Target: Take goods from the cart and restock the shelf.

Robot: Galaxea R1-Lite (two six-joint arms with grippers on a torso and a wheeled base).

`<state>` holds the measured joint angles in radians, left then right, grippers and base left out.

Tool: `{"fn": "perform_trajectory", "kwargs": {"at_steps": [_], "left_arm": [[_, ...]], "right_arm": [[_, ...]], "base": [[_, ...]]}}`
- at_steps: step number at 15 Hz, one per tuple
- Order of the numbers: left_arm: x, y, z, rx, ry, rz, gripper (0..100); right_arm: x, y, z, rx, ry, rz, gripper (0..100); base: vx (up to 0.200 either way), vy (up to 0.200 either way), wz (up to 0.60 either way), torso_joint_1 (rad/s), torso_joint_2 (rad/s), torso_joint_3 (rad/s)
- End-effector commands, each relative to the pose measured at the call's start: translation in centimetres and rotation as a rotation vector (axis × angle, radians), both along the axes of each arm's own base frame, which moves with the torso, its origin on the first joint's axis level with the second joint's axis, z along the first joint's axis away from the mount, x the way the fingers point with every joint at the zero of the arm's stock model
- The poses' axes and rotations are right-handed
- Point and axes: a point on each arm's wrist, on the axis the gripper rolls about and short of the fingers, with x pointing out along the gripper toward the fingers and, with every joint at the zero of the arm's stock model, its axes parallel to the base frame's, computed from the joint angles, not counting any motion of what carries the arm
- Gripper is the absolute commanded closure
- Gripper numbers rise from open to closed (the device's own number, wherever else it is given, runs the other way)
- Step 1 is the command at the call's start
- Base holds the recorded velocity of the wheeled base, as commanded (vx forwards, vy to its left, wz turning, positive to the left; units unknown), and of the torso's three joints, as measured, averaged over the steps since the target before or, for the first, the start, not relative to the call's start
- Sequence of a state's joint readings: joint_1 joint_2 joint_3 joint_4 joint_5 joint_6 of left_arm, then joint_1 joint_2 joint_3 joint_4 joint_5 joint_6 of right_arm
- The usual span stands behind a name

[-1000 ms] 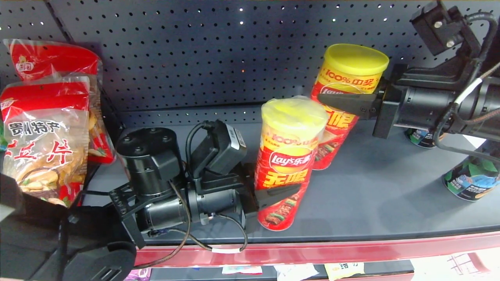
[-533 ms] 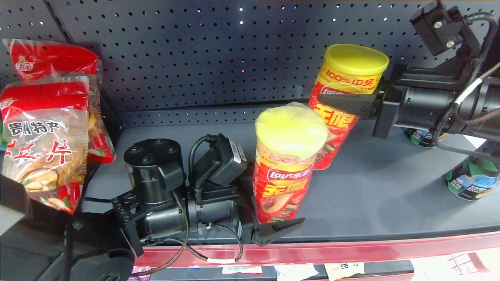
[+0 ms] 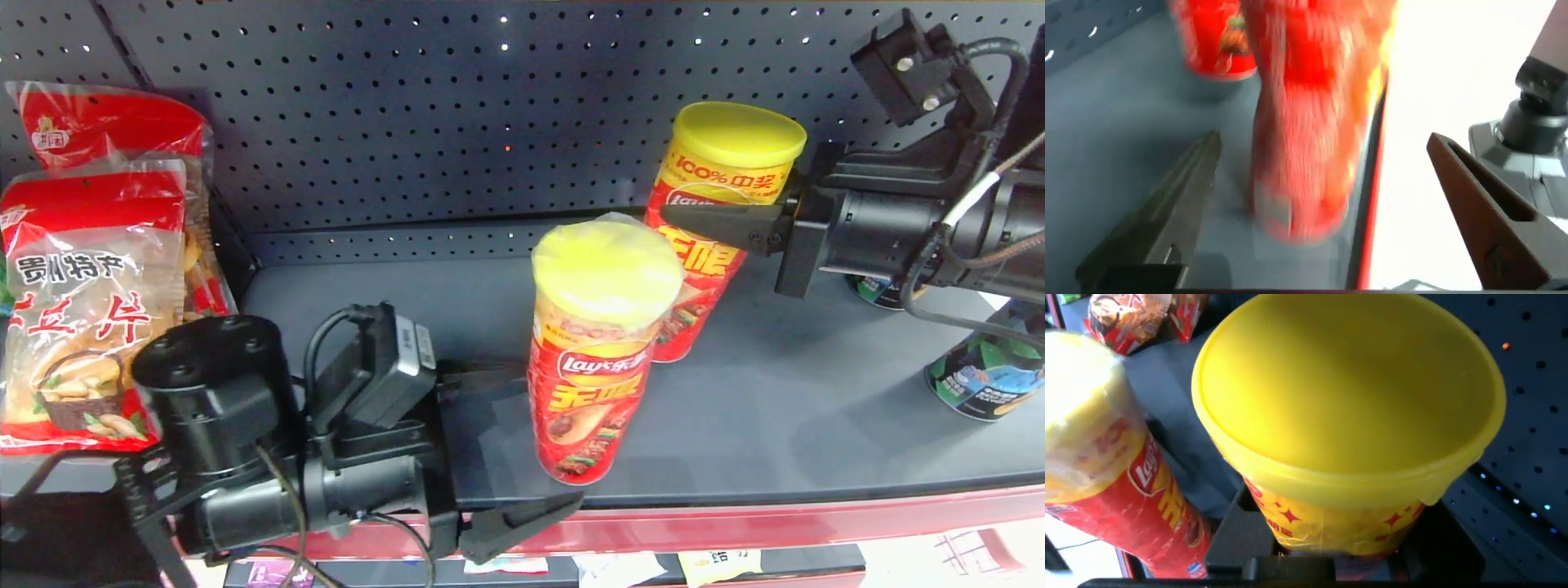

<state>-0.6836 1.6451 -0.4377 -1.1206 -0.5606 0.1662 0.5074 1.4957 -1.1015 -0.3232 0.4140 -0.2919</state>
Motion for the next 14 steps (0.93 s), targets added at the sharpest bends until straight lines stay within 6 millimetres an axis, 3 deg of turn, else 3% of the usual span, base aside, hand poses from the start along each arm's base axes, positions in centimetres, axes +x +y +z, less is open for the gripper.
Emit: {"fn": "perform_trajectory", "kwargs": {"at_steps": [1, 3, 6, 7, 8, 9, 10, 11, 12, 14], "left_arm": [[-2.2, 3.5, 0.6, -0.017, -0.021, 0.06, 0], [-3.1, 7.0, 1.3, -0.037, -0.053, 0.187, 0], [-1.8, 10.6, 5.2, -0.111, -0.202, 0.402, 0], [-2.3, 13.1, 7.1, -0.126, -0.27, 0.555, 0], [-3.8, 14.3, 7.1, -0.118, -0.277, 0.629, 0], [-6.4, 15.3, 5.9, -0.109, -0.267, 0.683, 0], [-7.4, 15.4, 5.3, -0.105, -0.259, 0.694, 0], [-9.7, 15.6, 3.7, -0.097, -0.238, 0.716, 0], [-12.2, 16.1, 2.1, -0.09, -0.219, 0.878, 0], [-15.7, 16.5, -0.9, -0.091, -0.142, 1.037, 0]], "right_arm": [[0.1, 0.0, -0.1, -0.003, 0.003, 0.001, 100], [0.1, 0.0, 0.0, -0.001, -0.002, -0.01, 100], [0.0, -0.1, 0.0, 0.0, -0.003, -0.013, 100], [0.0, -0.1, 0.0, 0.001, -0.003, -0.013, 100], [0.1, -0.1, 0.0, 0.001, -0.003, -0.012, 100], [0.1, -0.1, 0.1, 0.002, -0.004, -0.012, 100], [0.1, -0.1, 0.1, 0.002, -0.004, -0.01, 100], [0.1, 0.0, 0.0, 0.002, -0.003, -0.009, 100], [0.1, 0.0, 0.1, 0.003, -0.006, -0.007, 100], [0.1, 0.0, 0.2, 0.005, -0.008, -0.006, 100]], "base": [[0.0, 0.0, 0.0, 0.0, 0.0, 0.0], [0.0, 0.0, 0.0, 0.0, 0.0, 0.0], [0.0, 0.0, 0.0, 0.0, 0.0, 0.0], [0.0, 0.0, 0.0, 0.0, 0.0, 0.0], [0.0, 0.0, 0.0, 0.0, 0.0, 0.0], [0.0, 0.0, 0.0, 0.0, 0.0, 0.0], [0.0, 0.0, 0.0, 0.0, 0.0, 0.0], [0.0, 0.0, 0.0, 0.0, 0.0, 0.0], [0.0, 0.0, 0.0, 0.0, 0.0, 0.0], [0.0, 0.0, 0.0, 0.0, 0.0, 0.0]]}}
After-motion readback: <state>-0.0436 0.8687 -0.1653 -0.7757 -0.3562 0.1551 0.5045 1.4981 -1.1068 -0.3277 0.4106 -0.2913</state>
